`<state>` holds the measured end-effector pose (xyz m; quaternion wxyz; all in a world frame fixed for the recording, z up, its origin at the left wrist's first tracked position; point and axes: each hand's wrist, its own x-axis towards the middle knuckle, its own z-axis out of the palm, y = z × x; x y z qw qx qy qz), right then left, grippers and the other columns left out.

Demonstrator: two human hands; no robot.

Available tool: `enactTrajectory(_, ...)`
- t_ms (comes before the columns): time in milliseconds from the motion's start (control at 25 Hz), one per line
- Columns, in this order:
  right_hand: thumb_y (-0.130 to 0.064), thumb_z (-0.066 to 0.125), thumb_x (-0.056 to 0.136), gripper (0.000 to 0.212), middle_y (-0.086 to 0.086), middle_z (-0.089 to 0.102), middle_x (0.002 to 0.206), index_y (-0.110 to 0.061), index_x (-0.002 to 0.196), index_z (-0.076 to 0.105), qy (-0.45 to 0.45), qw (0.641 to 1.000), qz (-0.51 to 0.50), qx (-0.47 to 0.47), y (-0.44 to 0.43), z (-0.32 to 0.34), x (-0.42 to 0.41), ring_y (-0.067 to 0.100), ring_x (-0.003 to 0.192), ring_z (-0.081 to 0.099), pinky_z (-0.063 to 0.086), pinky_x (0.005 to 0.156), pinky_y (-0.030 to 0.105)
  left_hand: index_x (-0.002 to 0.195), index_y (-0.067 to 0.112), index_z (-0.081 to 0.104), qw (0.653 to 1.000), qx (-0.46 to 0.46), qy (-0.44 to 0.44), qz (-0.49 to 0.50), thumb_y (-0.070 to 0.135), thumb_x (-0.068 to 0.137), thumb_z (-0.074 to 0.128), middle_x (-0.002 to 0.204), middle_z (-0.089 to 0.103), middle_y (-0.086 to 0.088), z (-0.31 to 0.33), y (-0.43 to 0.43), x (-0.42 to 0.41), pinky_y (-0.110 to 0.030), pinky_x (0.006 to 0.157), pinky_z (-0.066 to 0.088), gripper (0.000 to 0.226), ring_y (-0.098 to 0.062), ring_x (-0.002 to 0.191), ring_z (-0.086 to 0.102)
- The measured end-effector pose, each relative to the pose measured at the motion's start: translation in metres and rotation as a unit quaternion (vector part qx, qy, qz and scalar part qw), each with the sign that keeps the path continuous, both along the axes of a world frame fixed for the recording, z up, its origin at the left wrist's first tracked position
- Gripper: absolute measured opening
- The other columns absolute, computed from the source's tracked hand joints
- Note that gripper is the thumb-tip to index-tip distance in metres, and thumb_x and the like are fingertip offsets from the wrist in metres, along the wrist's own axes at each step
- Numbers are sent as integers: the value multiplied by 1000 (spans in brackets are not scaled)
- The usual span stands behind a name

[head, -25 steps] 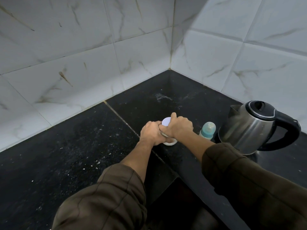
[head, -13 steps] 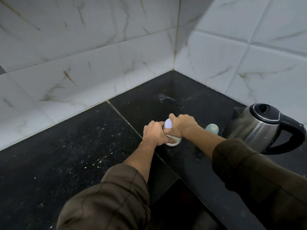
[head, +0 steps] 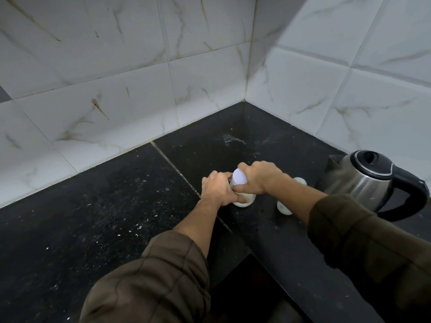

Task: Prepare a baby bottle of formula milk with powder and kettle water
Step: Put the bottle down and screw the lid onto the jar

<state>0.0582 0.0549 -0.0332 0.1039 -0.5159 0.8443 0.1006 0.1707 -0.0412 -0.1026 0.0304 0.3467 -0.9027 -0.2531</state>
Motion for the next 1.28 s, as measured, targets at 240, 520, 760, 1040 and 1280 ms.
enactTrajectory(240,-75,48,86,79,9,63,121,-13,135,48,-21,978,-187,-90,-9,-18,22,32,108,64,45,73,39,108,37,66,1000,2,7,-2,68,56,87,92,64,17,2,3,0,-37,98,37,64,-12,112,53)
enactTrajectory(520,-70,62,79,71,6,60,89,-15,122,52,-72,988,-129,51,-10,27,7,25,78,62,52,76,35,110,39,69,1000,-12,-12,-7,73,56,84,94,67,16,3,3,1,-37,98,37,66,-13,114,50)
enactTrajectory(760,-82,35,91,72,5,61,90,-16,96,62,32,992,-124,-3,1,15,4,28,92,65,54,83,39,121,40,66,1000,-18,-14,-8,75,56,84,101,67,15,3,4,1,-40,101,37,76,-14,117,48)
enactTrajectory(1040,-70,67,78,65,4,64,105,-14,111,61,-39,995,-95,-16,-5,15,8,26,90,61,55,79,38,113,40,69,1000,-20,-20,-2,75,55,83,98,66,15,5,5,1,-40,100,37,69,-14,117,48)
enactTrajectory(1280,-82,58,77,80,5,64,113,-15,120,59,-21,996,-86,-30,-3,11,2,29,102,64,55,83,40,114,39,68,1000,-23,-14,-2,74,57,84,102,66,13,5,4,0,-40,102,36,69,-15,118,48)
